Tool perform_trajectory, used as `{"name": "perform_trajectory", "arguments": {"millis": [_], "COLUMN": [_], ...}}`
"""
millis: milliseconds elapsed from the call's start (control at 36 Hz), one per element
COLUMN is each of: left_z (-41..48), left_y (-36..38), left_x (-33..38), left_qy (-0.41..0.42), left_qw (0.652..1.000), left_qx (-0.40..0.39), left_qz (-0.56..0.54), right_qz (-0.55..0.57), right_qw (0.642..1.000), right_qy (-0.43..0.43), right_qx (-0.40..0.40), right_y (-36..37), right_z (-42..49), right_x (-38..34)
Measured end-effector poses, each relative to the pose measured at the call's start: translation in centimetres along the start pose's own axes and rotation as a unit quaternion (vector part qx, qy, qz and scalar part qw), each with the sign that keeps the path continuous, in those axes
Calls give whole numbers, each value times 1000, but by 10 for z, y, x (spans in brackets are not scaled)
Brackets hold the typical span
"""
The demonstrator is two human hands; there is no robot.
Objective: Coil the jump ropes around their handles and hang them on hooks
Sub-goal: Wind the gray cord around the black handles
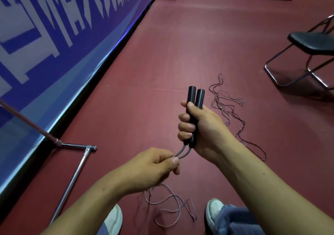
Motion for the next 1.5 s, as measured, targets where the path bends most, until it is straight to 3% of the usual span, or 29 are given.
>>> {"name": "perform_trajectory", "arguments": {"millis": [111,250,361,556,778,889,1028,1278,1500], "left_z": [0,4,3,-1,0,0,2,-2,-6], "left_y": [-8,-19,-26,-35,-29,-17,-8,-34,-48], "left_x": [-3,-2,1,9,5,2,2,15,25], "left_qy": [-18,-12,43,176,38,35,47,150,220], "left_qw": [1000,993,977,930,947,944,942,928,919], "left_qx": [11,64,116,159,85,87,90,174,220], "left_qz": [10,99,172,280,307,316,320,295,243], "right_qz": [2,-118,-232,-271,-240,-203,-215,-391,-333], "right_qw": [1000,992,970,954,968,967,960,911,929], "right_qy": [13,-5,-19,25,-75,-141,-163,-107,6], "right_qx": [-12,-54,-74,-122,-18,55,77,-68,-159], "right_y": [-1,-5,-11,-12,-21,-27,-30,-17,-11], "right_z": [-3,-6,-6,-11,-8,-5,-3,-14,-26], "right_x": [0,11,13,18,26,21,21,31,36]}}
Point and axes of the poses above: each hand's wrist, its own z-axis towards the middle knuckle, its own y-axis out of the palm, x = y × z, the point moved 2 cm from there along z, towards the middle knuckle, and after that the axes turned 7 degrees about -y, right-handed, at the moved point
